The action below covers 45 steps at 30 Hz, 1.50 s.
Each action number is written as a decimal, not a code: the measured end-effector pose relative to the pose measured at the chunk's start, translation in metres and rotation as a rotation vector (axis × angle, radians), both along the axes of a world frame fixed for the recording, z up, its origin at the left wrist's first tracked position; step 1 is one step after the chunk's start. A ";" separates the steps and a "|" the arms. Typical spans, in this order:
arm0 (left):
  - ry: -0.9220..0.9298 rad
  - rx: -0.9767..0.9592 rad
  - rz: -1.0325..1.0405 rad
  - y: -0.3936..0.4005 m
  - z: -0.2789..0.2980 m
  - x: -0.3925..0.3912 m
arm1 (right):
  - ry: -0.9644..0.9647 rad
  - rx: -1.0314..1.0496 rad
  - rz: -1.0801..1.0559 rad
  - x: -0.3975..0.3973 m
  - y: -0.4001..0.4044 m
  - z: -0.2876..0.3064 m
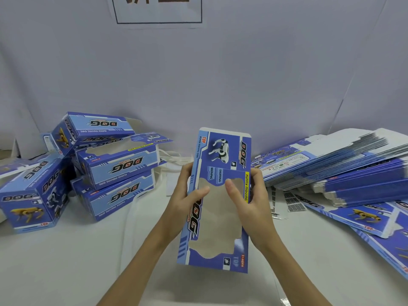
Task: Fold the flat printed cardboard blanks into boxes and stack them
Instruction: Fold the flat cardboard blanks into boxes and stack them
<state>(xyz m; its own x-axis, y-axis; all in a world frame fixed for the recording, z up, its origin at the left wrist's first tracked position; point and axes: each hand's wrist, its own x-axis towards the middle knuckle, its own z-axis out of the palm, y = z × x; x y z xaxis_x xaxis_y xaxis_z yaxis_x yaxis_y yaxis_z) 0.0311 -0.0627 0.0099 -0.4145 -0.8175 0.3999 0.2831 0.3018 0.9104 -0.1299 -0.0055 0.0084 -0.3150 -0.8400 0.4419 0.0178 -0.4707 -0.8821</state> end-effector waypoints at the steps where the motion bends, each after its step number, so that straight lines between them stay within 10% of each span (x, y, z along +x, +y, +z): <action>1: 0.009 0.001 0.011 0.001 -0.002 -0.001 | 0.009 -0.003 -0.002 0.000 0.001 0.000; 11: 0.056 0.011 0.100 -0.004 -0.001 -0.001 | 0.055 0.008 -0.023 0.002 -0.002 0.001; 16: 0.057 -0.133 0.483 -0.008 0.005 -0.002 | 0.465 -0.094 -0.224 0.004 0.000 -0.004; 20: 0.036 -0.216 0.395 -0.008 0.005 0.004 | 0.648 0.017 -0.165 0.021 0.002 -0.006; 23: 0.098 -0.292 0.452 -0.009 0.013 0.008 | 0.228 0.108 0.047 0.017 0.004 0.005; 28: 0.055 0.121 0.259 -0.016 0.015 0.017 | -0.463 0.372 0.507 -0.006 0.011 0.012; 31: 0.218 0.365 0.044 -0.015 0.015 0.020 | -0.361 0.404 0.498 -0.002 0.007 0.010; 38: 0.058 0.138 -0.009 -0.010 0.013 0.022 | 0.098 -0.004 0.095 -0.008 0.001 0.010; 45: 0.069 0.018 0.058 -0.005 0.011 0.013 | -0.070 0.002 0.129 -0.005 0.002 0.010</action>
